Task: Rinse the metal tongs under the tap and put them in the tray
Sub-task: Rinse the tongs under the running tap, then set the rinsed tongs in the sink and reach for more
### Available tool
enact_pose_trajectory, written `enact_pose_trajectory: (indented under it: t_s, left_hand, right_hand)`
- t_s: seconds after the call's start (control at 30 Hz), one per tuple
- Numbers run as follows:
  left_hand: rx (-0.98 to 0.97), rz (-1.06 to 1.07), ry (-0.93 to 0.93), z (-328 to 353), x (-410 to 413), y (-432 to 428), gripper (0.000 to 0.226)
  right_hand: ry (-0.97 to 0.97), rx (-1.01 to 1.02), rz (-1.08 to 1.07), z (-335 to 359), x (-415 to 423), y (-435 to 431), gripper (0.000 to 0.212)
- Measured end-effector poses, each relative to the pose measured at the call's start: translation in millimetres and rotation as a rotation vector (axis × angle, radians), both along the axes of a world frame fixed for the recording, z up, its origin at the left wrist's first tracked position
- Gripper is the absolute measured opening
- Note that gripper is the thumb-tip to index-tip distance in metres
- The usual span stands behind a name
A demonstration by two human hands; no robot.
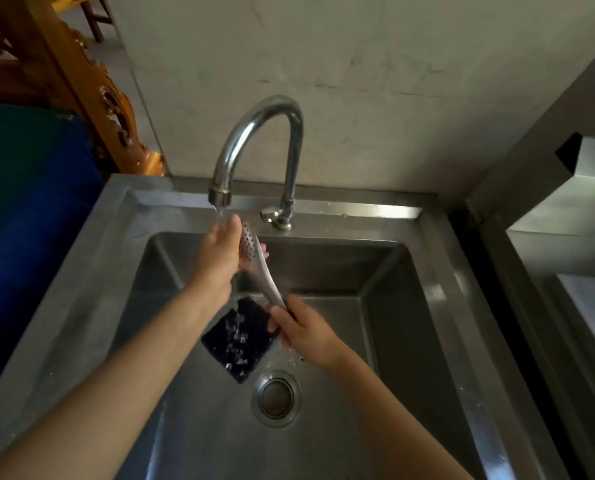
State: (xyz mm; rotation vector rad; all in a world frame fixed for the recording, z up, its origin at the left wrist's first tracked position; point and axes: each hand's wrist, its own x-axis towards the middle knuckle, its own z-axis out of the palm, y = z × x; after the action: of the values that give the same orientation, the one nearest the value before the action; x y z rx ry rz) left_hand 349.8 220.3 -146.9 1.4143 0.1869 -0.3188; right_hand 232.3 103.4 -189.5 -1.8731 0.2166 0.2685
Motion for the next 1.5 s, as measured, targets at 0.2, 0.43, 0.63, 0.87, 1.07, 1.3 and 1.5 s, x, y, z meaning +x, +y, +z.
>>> enact_pose_trajectory:
  t_s: [0.2,0.43,0.63,0.87,1.07,1.3,1.5]
  left_hand:
    - [0.024,0.019,0.213,-72,-49,-39,0.043]
    - [0.481,-0.188,0.224,-170,-106,-15,0.036]
    - [1.062,-0.568,0.009,-242,-165,23,0.052]
    - [1.361,-0.874,0.152,-281,-206,47,0.074]
    - [1.44,-0.974,0.112,-291,-215,51,0.082]
    - [1.404,-1.084,0.176,-277,-204,49,0.083]
    - [1.23,-1.284,0.22,-226,-170,17,0.047]
  right_hand:
    - [0.075,-0.151,-0.028,-53,-64,-21,0.021]
    - [0.295,-0.287,-0.118,-137,-115,-45,0.028]
    - [0.479,-0.551,-0.251,-191,-129,-58,0.035]
    - [0.529,-0.704,-0.283,-220,-138,-54,0.036]
    - [0.494,-0.813,-0.225,-233,-144,-56,0.04]
    - [0.559,-0.741,-0.181,-227,-140,-56,0.045]
    - [0.698,-0.594,-0.047,-177,-129,-73,0.074]
